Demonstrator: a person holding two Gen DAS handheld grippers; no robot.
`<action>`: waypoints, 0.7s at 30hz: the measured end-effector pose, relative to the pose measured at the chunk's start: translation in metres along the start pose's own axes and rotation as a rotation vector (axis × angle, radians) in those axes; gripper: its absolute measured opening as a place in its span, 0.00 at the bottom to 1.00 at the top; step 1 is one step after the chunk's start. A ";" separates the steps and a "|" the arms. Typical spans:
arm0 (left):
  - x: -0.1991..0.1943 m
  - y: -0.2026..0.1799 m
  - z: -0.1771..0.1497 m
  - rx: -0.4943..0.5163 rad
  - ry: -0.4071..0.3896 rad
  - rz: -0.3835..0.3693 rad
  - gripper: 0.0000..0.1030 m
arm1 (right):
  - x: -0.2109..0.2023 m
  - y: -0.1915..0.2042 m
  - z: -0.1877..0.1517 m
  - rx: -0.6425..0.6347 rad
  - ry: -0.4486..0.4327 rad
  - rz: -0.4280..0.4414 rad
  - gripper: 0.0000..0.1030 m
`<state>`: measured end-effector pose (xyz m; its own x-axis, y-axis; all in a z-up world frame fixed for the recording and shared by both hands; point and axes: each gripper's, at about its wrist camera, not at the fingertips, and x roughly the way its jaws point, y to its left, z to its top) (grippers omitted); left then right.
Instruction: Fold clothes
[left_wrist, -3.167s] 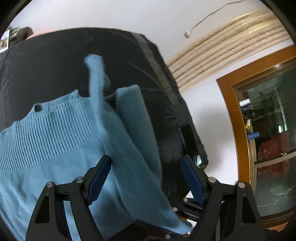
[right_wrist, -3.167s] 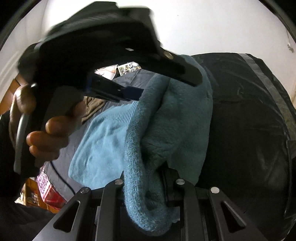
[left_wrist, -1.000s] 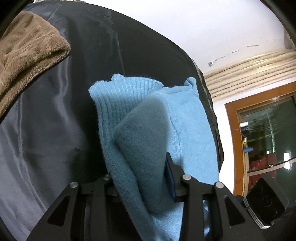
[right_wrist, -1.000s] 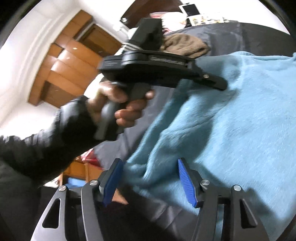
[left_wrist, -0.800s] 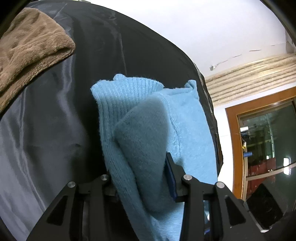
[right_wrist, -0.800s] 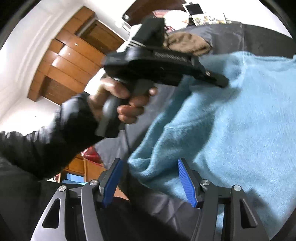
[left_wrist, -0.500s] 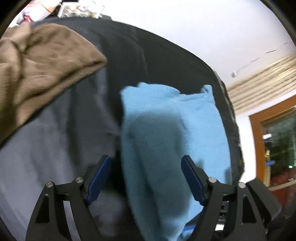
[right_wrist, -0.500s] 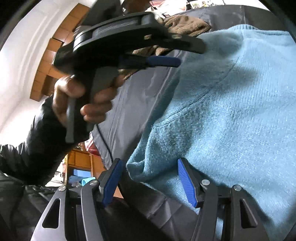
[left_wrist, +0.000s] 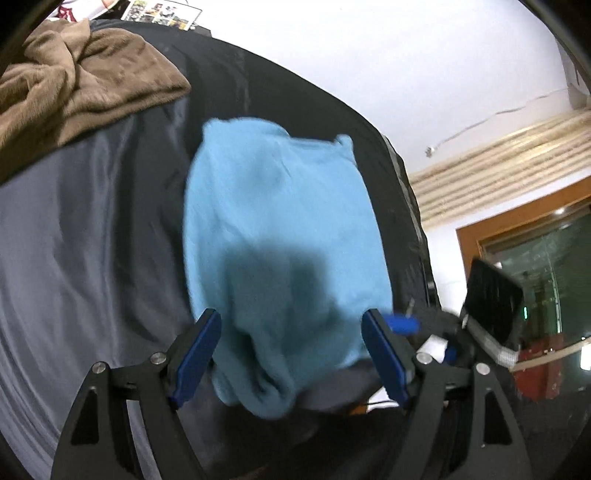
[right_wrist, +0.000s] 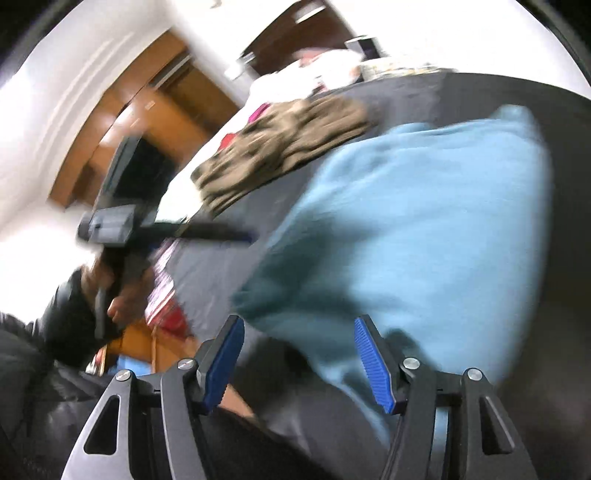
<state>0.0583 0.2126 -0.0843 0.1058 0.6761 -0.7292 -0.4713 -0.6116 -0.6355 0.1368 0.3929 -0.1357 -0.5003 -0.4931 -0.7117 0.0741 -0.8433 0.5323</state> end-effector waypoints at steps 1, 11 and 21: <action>0.004 -0.004 -0.006 0.002 0.007 0.000 0.79 | -0.007 -0.006 -0.004 0.006 -0.017 -0.044 0.62; 0.045 0.012 -0.030 -0.111 0.029 0.129 0.56 | -0.021 -0.014 -0.072 -0.239 0.052 -0.402 0.70; 0.046 0.018 -0.030 -0.185 -0.002 0.191 0.38 | -0.014 -0.040 -0.083 -0.311 0.077 -0.530 0.79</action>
<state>0.0805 0.2204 -0.1371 0.0286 0.5420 -0.8399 -0.3140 -0.7928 -0.5223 0.2123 0.4161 -0.1850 -0.4751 0.0056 -0.8799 0.0861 -0.9949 -0.0529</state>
